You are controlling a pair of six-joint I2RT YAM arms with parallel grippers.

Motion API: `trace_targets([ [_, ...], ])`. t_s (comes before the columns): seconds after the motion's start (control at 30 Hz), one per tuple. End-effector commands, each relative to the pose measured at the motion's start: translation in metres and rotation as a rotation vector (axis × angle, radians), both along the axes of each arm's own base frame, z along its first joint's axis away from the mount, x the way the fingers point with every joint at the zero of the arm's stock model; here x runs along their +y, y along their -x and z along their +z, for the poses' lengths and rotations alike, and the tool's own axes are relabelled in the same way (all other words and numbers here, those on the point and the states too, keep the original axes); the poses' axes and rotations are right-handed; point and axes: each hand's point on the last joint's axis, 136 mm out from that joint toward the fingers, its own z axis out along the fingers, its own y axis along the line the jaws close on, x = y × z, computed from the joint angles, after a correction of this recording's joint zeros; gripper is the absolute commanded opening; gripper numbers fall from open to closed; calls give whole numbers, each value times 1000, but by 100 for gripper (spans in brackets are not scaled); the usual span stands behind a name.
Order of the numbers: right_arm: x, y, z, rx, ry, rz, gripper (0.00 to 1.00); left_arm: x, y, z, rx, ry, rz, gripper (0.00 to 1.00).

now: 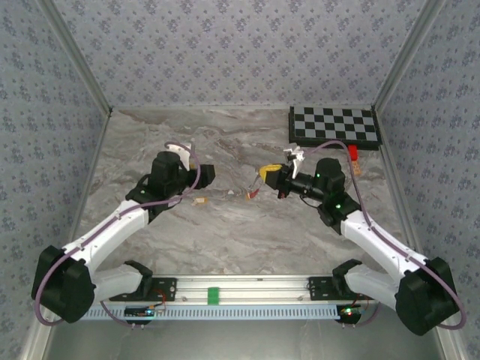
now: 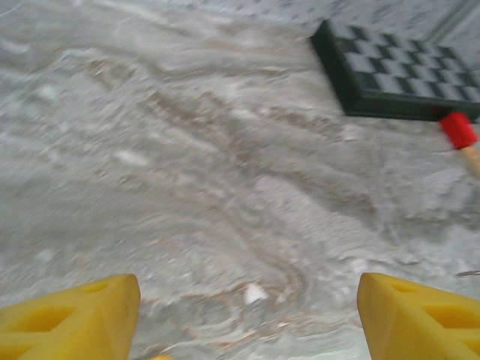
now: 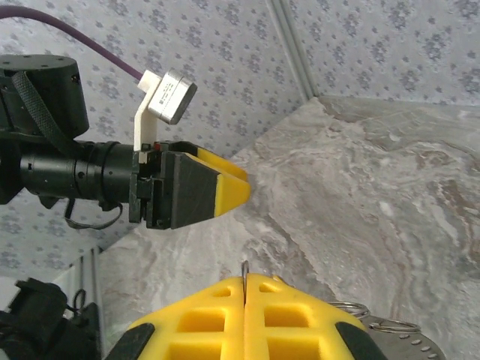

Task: Put the keys on the keyring

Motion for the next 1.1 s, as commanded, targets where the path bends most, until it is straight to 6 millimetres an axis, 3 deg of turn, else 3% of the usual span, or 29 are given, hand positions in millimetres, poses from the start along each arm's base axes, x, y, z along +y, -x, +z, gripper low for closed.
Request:
trace_targets([
  [0.0, -6, 1, -7, -36, 59, -55, 0, 23, 1, -9, 30, -41, 101, 76],
  [0.33, -4, 20, -25, -53, 40, -63, 0, 46, 19, -76, 289, -199, 184, 68],
  [0.67, -7, 26, -25, -78, 35, -77, 0, 53, 13, -121, 534, -219, 233, 42],
  [0.8, -6, 27, -26, -75, 35, -72, 0, 46, 7, -133, 581, -221, 205, 34],
  [1.07, -6, 26, -26, -71, 37, -74, 0, 38, 6, -147, 626, -222, 166, 32],
])
